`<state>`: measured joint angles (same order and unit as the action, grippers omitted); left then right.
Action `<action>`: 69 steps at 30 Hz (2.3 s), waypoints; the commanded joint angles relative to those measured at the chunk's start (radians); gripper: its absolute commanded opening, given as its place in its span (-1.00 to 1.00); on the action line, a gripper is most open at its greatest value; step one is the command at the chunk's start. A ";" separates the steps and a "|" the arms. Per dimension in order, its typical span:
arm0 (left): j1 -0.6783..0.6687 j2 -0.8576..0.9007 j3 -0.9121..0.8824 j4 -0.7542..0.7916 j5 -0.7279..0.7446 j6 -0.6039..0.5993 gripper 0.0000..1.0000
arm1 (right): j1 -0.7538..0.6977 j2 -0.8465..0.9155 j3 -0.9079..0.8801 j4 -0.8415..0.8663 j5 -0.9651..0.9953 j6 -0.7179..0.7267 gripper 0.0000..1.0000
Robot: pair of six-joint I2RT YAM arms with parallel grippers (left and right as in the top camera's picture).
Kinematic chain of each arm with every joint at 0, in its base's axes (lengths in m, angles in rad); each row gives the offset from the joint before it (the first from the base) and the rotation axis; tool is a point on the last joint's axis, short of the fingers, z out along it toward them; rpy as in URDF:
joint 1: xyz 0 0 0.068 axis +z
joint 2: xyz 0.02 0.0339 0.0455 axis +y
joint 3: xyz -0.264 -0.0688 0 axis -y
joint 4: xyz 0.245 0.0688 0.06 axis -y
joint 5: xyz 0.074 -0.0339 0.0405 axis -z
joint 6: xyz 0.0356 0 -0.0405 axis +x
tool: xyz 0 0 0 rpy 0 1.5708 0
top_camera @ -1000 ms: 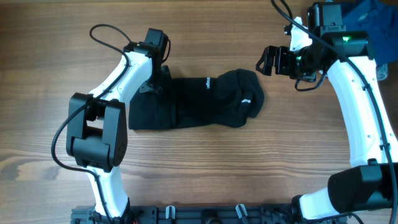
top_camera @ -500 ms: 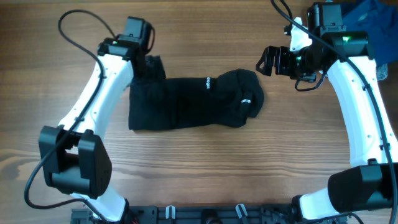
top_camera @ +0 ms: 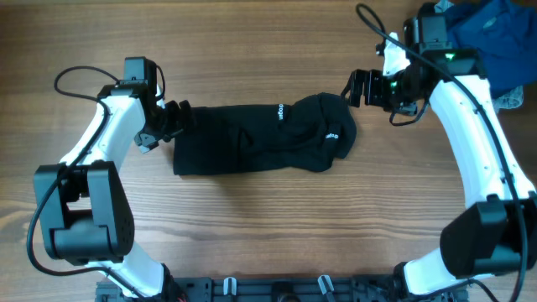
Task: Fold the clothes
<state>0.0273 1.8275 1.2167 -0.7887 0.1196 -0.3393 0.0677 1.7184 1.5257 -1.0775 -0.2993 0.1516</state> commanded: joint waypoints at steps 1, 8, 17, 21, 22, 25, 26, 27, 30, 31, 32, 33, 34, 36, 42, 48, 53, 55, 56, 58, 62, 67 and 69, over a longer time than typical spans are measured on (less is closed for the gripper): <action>0.004 0.007 -0.030 0.032 0.072 0.049 0.99 | 0.003 0.029 -0.050 0.031 -0.017 0.009 0.99; 0.004 0.064 -0.037 0.057 0.166 0.101 1.00 | 0.003 0.029 -0.065 0.053 -0.016 0.008 0.99; 0.004 0.142 -0.037 0.075 0.281 0.178 1.00 | 0.003 0.041 -0.065 0.072 -0.014 0.007 0.99; 0.004 0.150 -0.037 0.076 0.292 0.180 1.00 | 0.002 0.103 -0.076 0.082 0.021 0.005 0.99; 0.004 0.150 -0.037 0.076 0.292 0.180 1.00 | 0.002 0.122 -0.081 0.092 0.021 0.004 1.00; 0.003 0.150 -0.037 0.075 0.292 0.179 0.99 | 0.002 0.203 -0.081 0.105 0.016 -0.030 1.00; 0.003 0.150 -0.037 0.076 0.292 0.179 0.99 | 0.002 0.225 -0.081 0.105 0.004 -0.040 1.00; 0.003 0.150 -0.037 0.075 0.292 0.179 1.00 | 0.002 0.243 -0.081 0.105 -0.011 -0.048 1.00; 0.003 0.150 -0.037 0.076 0.292 0.179 1.00 | 0.002 0.300 -0.081 0.110 -0.026 -0.049 1.00; 0.003 0.150 -0.037 0.076 0.292 0.179 1.00 | 0.002 0.312 -0.081 0.110 -0.057 -0.074 0.99; 0.003 0.150 -0.037 0.076 0.292 0.179 1.00 | 0.002 0.322 -0.081 0.110 -0.114 -0.116 1.00; 0.003 0.150 -0.037 0.076 0.292 0.179 1.00 | 0.002 0.327 -0.081 0.112 -0.149 -0.126 0.99; 0.003 0.150 -0.037 0.076 0.292 0.179 1.00 | 0.002 0.327 -0.081 0.113 -0.159 -0.126 1.00; 0.003 0.150 -0.037 0.076 0.292 0.179 1.00 | 0.002 0.328 -0.081 0.112 -0.163 -0.133 0.99; 0.003 0.150 -0.037 0.075 0.292 0.179 1.00 | 0.002 0.360 -0.090 0.111 -0.203 -0.179 1.00; 0.003 0.150 -0.037 0.076 0.292 0.179 1.00 | 0.003 0.360 -0.191 0.199 -0.358 -0.203 0.99; 0.003 0.150 -0.037 0.076 0.319 0.179 1.00 | 0.009 0.362 -0.287 0.331 -0.541 -0.195 0.99; 0.003 0.150 -0.037 0.076 0.319 0.179 1.00 | 0.041 0.362 -0.294 0.349 -0.540 -0.166 1.00; 0.003 0.150 -0.037 0.076 0.319 0.179 1.00 | 0.054 0.362 -0.294 0.361 -0.535 -0.148 0.99; 0.003 0.150 -0.037 0.075 0.319 0.179 0.99 | 0.074 0.362 -0.294 0.388 -0.483 -0.098 1.00; 0.003 0.150 -0.037 0.075 0.298 0.179 1.00 | 0.060 0.362 -0.294 0.377 -0.387 -0.065 1.00; 0.004 0.149 -0.037 0.075 0.236 0.175 1.00 | -0.019 0.362 -0.294 0.360 -0.374 -0.068 0.98; 0.004 0.148 -0.037 0.076 0.235 0.175 0.99 | -0.023 0.362 -0.294 0.360 -0.380 -0.071 0.93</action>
<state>0.0330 1.9205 1.1976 -0.7162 0.3904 -0.1837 0.0677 2.0514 1.2591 -0.7147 -0.8192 0.0807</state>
